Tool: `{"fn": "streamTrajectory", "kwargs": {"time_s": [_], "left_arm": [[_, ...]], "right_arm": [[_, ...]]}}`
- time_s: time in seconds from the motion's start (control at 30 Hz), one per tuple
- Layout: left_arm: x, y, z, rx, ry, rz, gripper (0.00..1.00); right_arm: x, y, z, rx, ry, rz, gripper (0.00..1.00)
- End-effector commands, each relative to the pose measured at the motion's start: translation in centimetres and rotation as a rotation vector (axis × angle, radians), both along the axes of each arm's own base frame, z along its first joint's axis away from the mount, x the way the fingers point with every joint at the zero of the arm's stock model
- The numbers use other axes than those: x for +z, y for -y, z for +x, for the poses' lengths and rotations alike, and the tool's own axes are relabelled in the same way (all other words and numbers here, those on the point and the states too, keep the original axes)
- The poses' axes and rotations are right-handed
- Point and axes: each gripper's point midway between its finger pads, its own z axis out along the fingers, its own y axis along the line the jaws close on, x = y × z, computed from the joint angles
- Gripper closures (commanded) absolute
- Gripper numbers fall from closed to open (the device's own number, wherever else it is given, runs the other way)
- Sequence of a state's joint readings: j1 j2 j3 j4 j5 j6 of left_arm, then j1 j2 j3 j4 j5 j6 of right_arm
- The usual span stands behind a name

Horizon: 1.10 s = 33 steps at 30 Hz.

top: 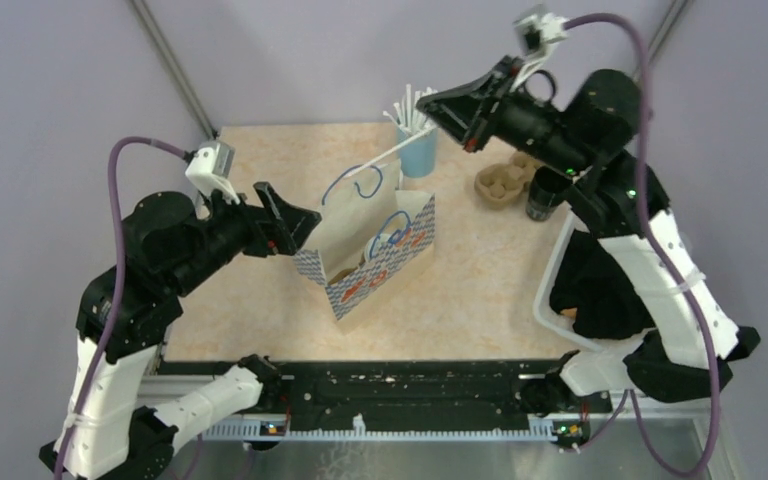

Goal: Pack the takeout coffee

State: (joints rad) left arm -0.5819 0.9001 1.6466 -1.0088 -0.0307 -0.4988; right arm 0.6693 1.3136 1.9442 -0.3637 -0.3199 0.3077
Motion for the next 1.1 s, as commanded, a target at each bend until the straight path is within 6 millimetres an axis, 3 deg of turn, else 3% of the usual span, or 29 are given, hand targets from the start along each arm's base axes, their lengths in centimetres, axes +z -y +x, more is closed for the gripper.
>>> {"fn": "streamTrajectory", "kwargs": {"time_s": [0.0, 0.23, 0.33, 0.4, 0.47, 0.5, 0.57, 0.73, 0.83, 1.07], "left_arm": [[1.5, 0.1, -0.8, -0.019, 0.060, -0.069, 0.04], [2.5, 0.0, -2.4, -0.036, 0.045, -0.156, 0.04], [2.8, -0.5, -2.8, -0.018, 0.047, -0.179, 0.05], [2.9, -0.6, -2.9, -0.013, 0.048, -0.194, 0.05], [3.2, -0.6, -3.1, -0.012, 0.051, -0.208, 0.05], [3.3, -0.6, -3.2, -0.012, 0.052, -0.214, 0.05], [3.6, -0.8, -3.3, -0.010, 0.057, -0.223, 0.05], [3.9, -1.5, -3.6, 0.010, 0.074, -0.217, 0.05], [4.7, -2.0, -3.7, 0.022, 0.103, -0.211, 0.05], [10.5, -2.6, -4.9, -0.018, 0.307, -0.260, 0.01]], "right_arm": [[-5.9, -4.6, 0.3, 0.064, -0.097, -0.133, 1.00], [-13.1, -10.0, 1.4, 0.042, -0.152, -0.231, 1.00], [-17.4, -11.8, 3.3, -0.028, -0.215, -0.268, 1.00], [-18.8, -12.3, 4.4, -0.069, -0.288, -0.270, 0.72], [-18.8, -11.8, 5.5, -0.145, -0.326, -0.265, 0.44], [-18.5, -11.0, 5.9, -0.189, -0.334, -0.263, 0.32], [-17.7, -8.8, 6.5, -0.261, -0.328, -0.276, 0.19], [-16.1, -0.5, 7.0, -0.415, -0.399, -0.343, 0.12], [-13.2, 4.0, 4.9, -0.477, -0.350, -0.381, 0.01], [-5.4, 12.6, -2.5, -0.531, -0.269, -0.227, 0.01]]}}
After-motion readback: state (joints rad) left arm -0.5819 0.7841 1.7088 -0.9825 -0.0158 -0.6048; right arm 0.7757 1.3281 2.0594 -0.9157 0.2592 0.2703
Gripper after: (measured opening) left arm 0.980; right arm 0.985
